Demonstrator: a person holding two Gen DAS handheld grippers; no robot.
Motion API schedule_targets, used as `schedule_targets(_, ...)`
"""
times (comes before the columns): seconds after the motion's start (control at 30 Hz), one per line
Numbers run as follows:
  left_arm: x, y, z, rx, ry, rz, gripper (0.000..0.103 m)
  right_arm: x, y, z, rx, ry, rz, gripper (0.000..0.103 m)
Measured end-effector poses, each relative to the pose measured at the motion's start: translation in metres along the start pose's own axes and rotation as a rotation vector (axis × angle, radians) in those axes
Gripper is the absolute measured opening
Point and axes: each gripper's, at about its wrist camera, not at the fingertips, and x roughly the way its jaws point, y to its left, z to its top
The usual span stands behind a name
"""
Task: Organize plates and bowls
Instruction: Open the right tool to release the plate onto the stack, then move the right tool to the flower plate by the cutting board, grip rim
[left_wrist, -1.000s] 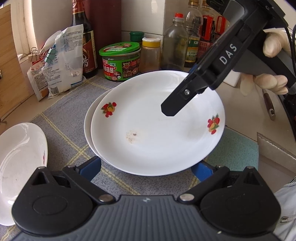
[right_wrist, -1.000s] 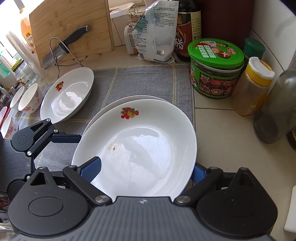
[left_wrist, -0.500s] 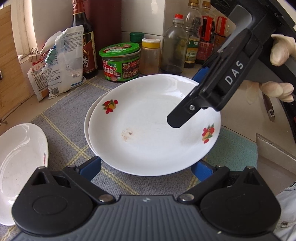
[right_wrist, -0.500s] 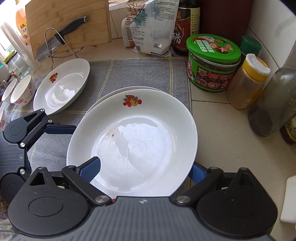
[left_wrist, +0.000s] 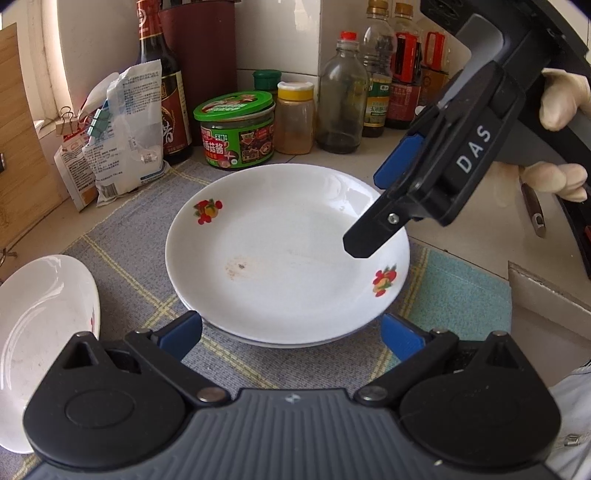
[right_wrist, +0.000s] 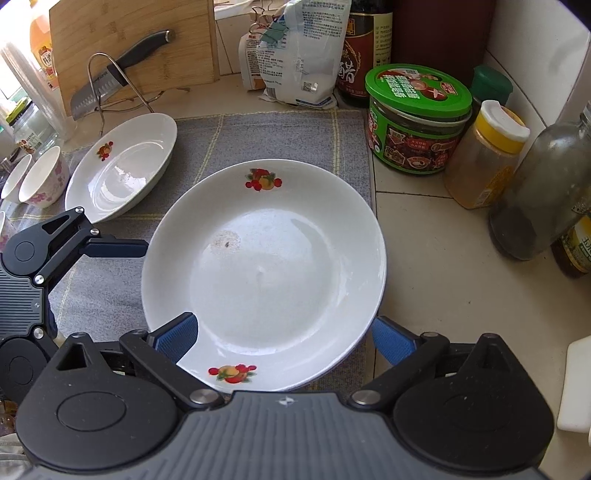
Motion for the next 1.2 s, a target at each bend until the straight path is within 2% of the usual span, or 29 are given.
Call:
schedule_targets(0.2, -0.012, 0.003, 0.000, -0.009, -0.037, 0.031, 0.102, -0.013, 0.010, 0.002, -0.057, -0.079, 0.005, 0.103)
schedule_targets(0.43, -0.039, 0.014, -0.006, -0.061, -0.113, 0.145, 0.102, -0.021, 0.030, 0.006, -0.140, -0.175, 0.013, 0.103)
schedule_targets(0.63, -0.062, 0.021, -0.015, -0.123, -0.145, 0.223, 0.102, -0.018, 0.050, 0.014, -0.187, -0.187, 0.052, 0.103)
schedule_targets(0.83, -0.081, 0.035, -0.029, -0.264, -0.162, 0.330, 0.102, -0.009, 0.066, 0.023, -0.244, -0.198, 0.089, 0.103)
schedule_targets(0.97, -0.083, 0.047, -0.042, -0.384, -0.141, 0.425, 0.102, -0.001, 0.075, 0.031, -0.288, -0.201, 0.129, 0.103)
schedule_targets(1.03, -0.079, 0.054, -0.049, -0.448, -0.096, 0.480, 0.102, 0.003, 0.082, 0.036, -0.319, -0.201, 0.154, 0.103)
schedule_targets(1.2, -0.074, 0.068, -0.070, -0.529, -0.030, 0.533, 0.102, 0.009, 0.100, 0.046, -0.389, -0.208, 0.193, 0.103)
